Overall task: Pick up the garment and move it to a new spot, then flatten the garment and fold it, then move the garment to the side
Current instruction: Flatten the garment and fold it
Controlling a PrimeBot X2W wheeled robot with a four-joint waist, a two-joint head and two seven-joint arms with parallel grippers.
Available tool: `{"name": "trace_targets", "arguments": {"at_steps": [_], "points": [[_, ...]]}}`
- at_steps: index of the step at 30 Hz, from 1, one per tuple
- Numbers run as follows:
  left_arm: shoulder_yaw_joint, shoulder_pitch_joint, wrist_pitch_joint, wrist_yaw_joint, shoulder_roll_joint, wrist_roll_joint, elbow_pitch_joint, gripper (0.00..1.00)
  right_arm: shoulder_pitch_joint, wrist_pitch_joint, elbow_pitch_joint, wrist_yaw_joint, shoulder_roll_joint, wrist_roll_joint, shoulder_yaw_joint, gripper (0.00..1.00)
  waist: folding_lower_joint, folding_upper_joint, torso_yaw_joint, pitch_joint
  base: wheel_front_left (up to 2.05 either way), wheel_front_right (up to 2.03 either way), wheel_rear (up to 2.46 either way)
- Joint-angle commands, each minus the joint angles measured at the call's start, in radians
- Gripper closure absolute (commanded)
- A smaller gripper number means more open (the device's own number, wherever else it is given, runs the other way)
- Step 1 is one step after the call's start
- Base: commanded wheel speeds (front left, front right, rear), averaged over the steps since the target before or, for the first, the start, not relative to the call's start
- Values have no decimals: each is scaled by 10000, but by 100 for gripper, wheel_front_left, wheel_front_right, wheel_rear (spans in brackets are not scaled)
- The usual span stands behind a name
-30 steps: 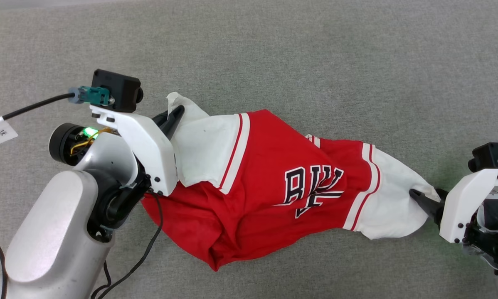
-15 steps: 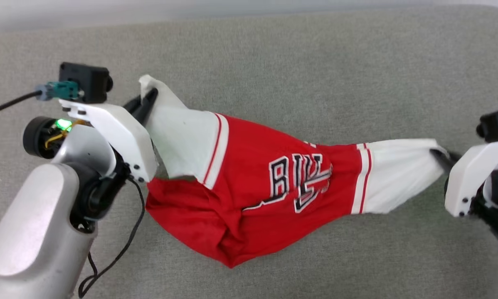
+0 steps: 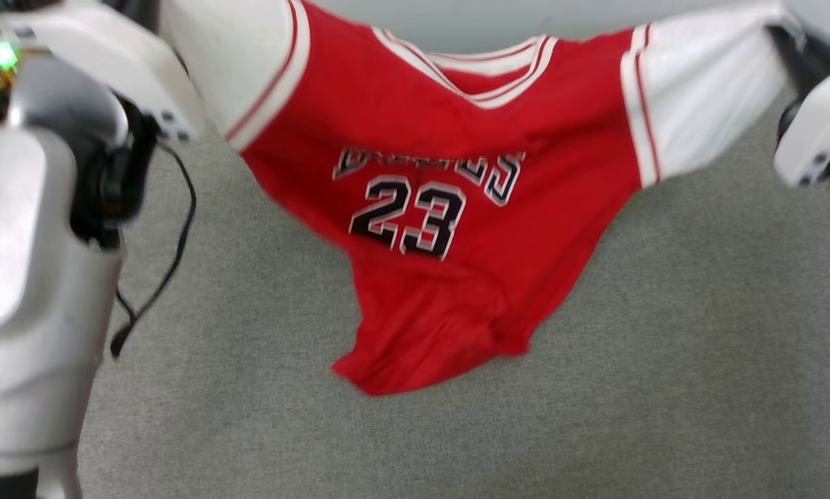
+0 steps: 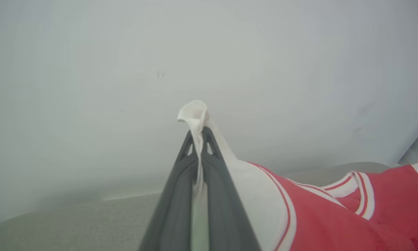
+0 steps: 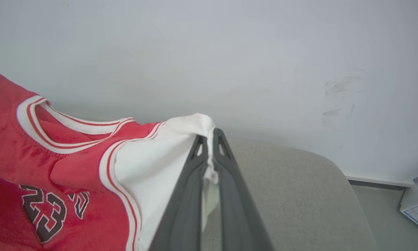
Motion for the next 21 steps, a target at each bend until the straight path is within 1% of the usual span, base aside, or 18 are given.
{"name": "trace_targets", "arguments": {"at_steps": [1,4,9,14,21], "points": [[56,-348,-166,25,-92,36,121,100,-376,-138,88,-7,-10,24,-16,100,0,0,57,196,0,0,0],[67,-1399,-651,-22,-356,178,842,100,-1349,-516,435,-7,-51,67,30,100,0,0,158,404,0,0,0],[90,-3223,-1261,-189,-588,390,2117,100,-3215,-1182,1030,-7,-7,41,116,100,0,0,121,959,0,0,0],[168,-4955,-1822,-389,-432,647,3014,100,-5239,-1808,1600,-7,34,-18,318,100,0,0,-32,1640,0,0,0],[333,-7226,-2157,-547,-8,919,3534,100,-7937,-2443,2265,-7,-105,150,668,100,0,0,-192,2841,0,0,0]]}}
